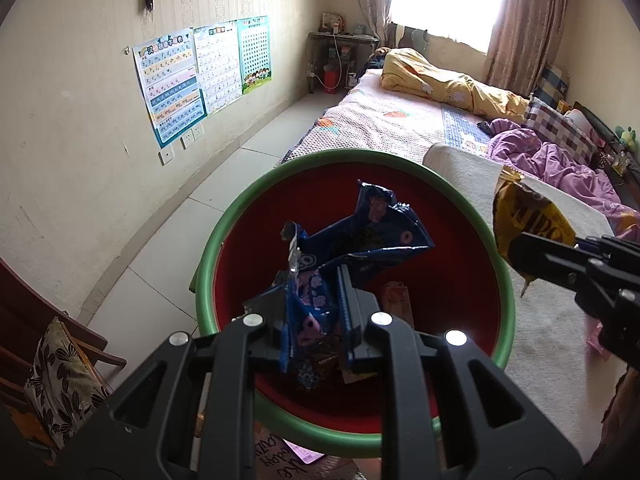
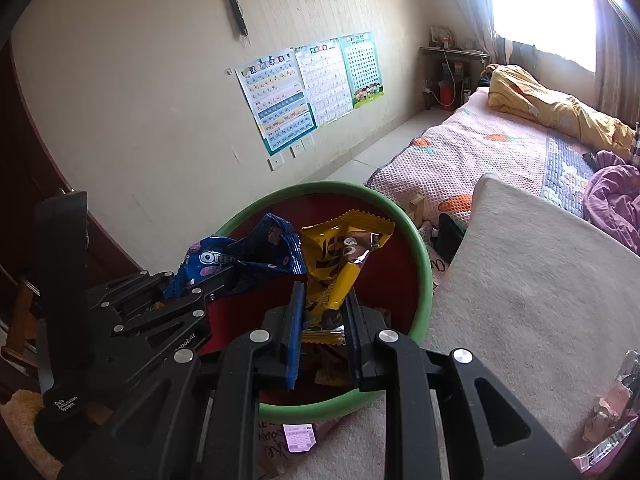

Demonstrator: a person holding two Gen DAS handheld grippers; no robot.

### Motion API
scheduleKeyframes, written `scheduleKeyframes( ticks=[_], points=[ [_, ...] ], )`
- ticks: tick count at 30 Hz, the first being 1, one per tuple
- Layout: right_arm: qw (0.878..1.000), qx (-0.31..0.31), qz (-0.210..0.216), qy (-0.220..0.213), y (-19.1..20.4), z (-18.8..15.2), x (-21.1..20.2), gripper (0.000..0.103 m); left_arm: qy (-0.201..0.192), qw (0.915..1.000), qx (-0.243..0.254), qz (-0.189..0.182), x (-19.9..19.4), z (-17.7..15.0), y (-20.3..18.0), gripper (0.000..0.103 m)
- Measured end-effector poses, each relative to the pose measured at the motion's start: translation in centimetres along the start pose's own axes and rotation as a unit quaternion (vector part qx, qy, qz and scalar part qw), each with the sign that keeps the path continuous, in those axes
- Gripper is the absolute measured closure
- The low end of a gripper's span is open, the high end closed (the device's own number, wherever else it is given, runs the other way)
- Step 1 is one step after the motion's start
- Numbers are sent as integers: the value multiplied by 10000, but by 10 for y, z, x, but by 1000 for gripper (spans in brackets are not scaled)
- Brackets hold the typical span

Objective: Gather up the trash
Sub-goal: 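Hold both wrappers above the red bin opening, then open both grippers to drop the wrappers into the bin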

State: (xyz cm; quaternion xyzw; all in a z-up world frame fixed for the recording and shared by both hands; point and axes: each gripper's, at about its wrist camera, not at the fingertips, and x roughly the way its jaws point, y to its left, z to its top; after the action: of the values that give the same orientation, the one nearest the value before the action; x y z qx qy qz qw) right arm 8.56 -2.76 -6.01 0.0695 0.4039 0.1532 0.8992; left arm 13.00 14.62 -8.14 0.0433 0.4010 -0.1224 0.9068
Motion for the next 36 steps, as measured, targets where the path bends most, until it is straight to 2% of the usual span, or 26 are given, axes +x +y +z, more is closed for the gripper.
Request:
scheduleKeyframes(
  ticks=[31, 32, 35, 36],
  points=[
    [9993, -72, 61, 361, 6, 9, 33, 82, 319, 9994, -1, 117, 30, 9, 8, 84],
    [9993, -70, 79, 361, 5, 9, 33, 81, 318, 9994, -10, 133, 30, 10, 8, 81],
    [9992, -76, 133, 363, 7, 8, 34, 66, 262, 9994, -56, 199, 29, 9, 9, 54],
    [9992, -95, 149, 362, 7, 8, 33, 60, 237, 9995, -67, 213, 27, 9, 9, 53]
  ],
)
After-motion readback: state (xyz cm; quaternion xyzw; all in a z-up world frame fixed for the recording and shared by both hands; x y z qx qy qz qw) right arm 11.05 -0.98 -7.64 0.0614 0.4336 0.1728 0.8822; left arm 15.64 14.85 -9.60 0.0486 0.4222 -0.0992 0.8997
